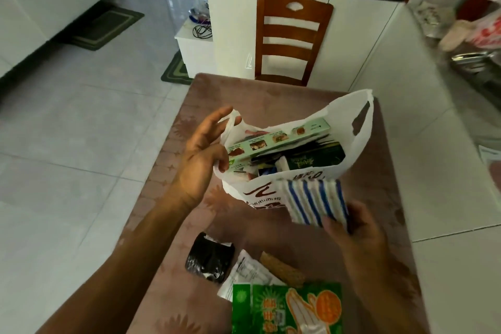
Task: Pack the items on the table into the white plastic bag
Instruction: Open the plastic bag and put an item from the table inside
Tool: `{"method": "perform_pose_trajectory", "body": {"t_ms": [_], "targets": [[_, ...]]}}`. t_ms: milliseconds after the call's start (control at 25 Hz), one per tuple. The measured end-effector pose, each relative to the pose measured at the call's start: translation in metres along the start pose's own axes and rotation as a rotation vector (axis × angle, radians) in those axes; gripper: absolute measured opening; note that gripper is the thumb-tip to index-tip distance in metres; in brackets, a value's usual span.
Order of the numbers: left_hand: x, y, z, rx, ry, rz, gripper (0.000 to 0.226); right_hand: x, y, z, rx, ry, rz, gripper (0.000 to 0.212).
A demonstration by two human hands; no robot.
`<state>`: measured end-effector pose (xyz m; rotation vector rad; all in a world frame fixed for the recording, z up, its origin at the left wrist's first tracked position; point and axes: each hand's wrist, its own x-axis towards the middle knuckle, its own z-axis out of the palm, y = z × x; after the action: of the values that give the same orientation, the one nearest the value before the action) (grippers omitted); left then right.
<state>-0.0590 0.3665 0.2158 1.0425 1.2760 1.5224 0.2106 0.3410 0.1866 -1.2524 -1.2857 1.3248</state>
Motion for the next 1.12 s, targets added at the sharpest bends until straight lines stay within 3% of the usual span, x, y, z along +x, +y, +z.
{"method": "perform_pose_trajectory", "body": {"t_ms": [120,280,360,480,520,560,640,720,800,920,1000,1120], "targets": [[0.001,-0.001,0.004,-0.015,0.007,-0.011,0.064,0.058,-0.039,0.024,-0.006,-0.040,-0.185,0.037],[-0.001,0.001,-0.004,-0.012,0.052,-0.021,0.064,0.116,-0.025,0.064,-0.690,-0.344,-0.187,0.034],[-0.002,0.003,-0.011,-0.010,0.057,-0.028,0.066,0.119,-0.019,0.069,-0.885,-0.358,-0.217,0.039],[-0.005,0.003,-0.016,-0.022,0.059,-0.066,0.068,0.084,-0.008,0.075,-0.730,-0.060,-0.571,0.018],[-0.005,0.003,-0.016,-0.018,0.056,-0.066,0.066,0.062,0.003,0.081,-0.669,-0.070,-0.639,0.014],[-0.004,0.004,-0.015,-0.012,0.041,-0.061,0.065,0.038,0.019,0.089,-0.653,-0.179,-0.650,0.013],[0.000,0.005,-0.013,0.002,-0.010,-0.058,0.064,0.002,0.070,0.112,-0.780,-0.510,-0.481,0.025],[0.002,0.008,-0.011,-0.001,-0.057,-0.068,0.065,-0.015,0.118,0.140,-0.987,-0.735,-0.128,0.069],[0.001,0.011,-0.010,0.004,-0.083,-0.075,0.068,-0.022,0.143,0.166,-1.132,-0.779,0.143,0.098],[0.000,0.011,-0.011,-0.005,-0.111,-0.081,0.065,-0.030,0.151,0.182,-1.180,-0.752,0.224,0.090],[0.000,0.010,-0.013,-0.012,-0.107,-0.077,0.063,-0.031,0.135,0.161,-0.871,-0.644,0.353,0.079],[0.000,0.009,-0.012,-0.001,-0.113,-0.068,0.060,-0.018,0.089,0.093,-0.104,-0.441,0.499,0.070]]}}
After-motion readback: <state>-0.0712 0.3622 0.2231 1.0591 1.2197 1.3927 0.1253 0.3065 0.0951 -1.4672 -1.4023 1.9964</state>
